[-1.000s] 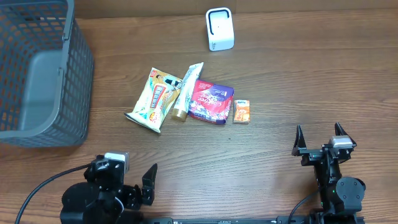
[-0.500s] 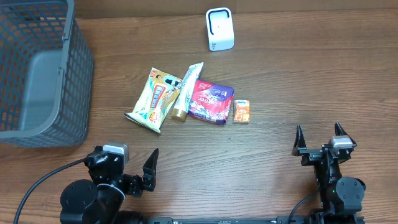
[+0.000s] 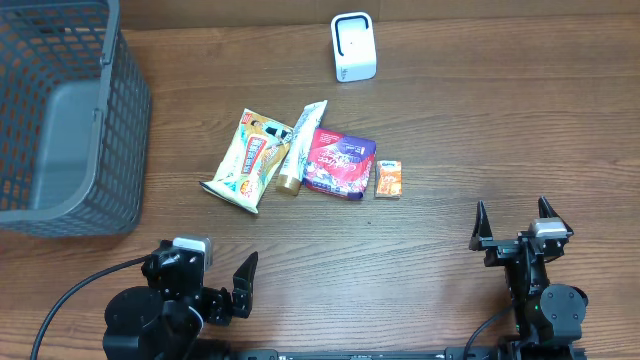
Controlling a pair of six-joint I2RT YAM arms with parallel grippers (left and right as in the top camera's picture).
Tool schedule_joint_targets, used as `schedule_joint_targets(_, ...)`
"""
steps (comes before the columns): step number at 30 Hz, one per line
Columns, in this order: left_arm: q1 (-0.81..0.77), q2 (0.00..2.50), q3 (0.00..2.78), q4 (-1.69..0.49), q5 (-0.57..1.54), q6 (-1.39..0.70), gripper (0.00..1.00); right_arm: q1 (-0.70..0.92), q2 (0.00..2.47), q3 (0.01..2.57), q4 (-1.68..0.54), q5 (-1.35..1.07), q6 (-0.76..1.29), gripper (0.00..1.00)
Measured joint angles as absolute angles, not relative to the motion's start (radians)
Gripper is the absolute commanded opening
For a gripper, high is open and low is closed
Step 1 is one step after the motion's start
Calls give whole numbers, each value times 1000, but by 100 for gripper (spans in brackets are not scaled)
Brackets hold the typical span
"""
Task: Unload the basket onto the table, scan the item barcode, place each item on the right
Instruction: 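Withdraw the left gripper toward the front left of the table, then raise the right gripper and move it toward the small orange box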
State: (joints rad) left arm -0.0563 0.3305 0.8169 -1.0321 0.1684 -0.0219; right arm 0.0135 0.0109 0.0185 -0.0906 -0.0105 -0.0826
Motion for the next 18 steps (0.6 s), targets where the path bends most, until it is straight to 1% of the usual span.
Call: schedule_joint_targets(18, -56, 330, 817, -1048, 160, -22, 100, 14, 11, 19, -70, -11, -82, 100)
